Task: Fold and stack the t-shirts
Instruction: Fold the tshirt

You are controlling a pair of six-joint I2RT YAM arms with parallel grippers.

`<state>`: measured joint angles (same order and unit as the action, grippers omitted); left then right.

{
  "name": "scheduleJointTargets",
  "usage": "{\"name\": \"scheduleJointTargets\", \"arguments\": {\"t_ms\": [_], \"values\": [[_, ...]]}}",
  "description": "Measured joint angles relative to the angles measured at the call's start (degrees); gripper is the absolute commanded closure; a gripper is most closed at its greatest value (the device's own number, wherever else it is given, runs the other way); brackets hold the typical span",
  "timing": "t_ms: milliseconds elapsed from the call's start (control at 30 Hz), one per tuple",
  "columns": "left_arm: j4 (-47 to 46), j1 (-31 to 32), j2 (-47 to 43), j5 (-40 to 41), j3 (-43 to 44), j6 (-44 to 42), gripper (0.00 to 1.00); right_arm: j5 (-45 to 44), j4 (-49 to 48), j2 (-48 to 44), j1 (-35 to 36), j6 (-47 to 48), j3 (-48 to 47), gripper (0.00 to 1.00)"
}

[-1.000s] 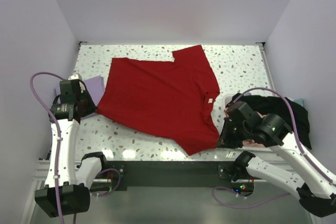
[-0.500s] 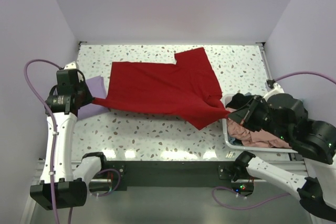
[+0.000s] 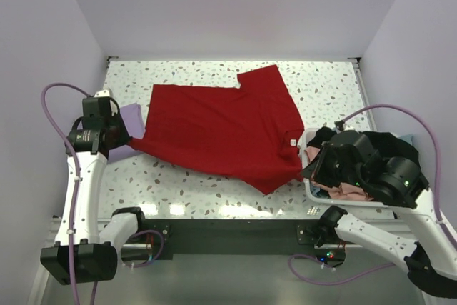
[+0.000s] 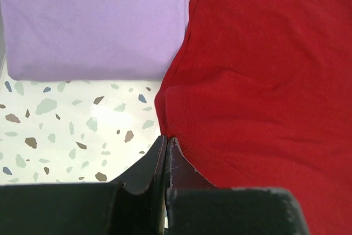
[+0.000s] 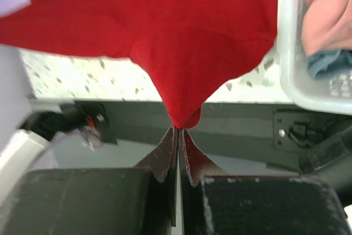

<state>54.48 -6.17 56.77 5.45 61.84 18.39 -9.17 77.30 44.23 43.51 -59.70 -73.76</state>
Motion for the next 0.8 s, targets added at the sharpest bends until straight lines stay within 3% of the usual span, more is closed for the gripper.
{"name": "scheduleJointTargets", "arguments": {"t_ms": [300,800], "values": [[-0.02,0.33,-0.39,-1.31,-6.75,-0.09,1.00,7.41,-0.07,1.57,0.00,2.51,15.78,1.00],[-1.25,0.20,4.20,-4.09,-11.34,-0.79,1.00,7.72,-0.09,4.79,0.00,3.30,19.34,1.00]]}}
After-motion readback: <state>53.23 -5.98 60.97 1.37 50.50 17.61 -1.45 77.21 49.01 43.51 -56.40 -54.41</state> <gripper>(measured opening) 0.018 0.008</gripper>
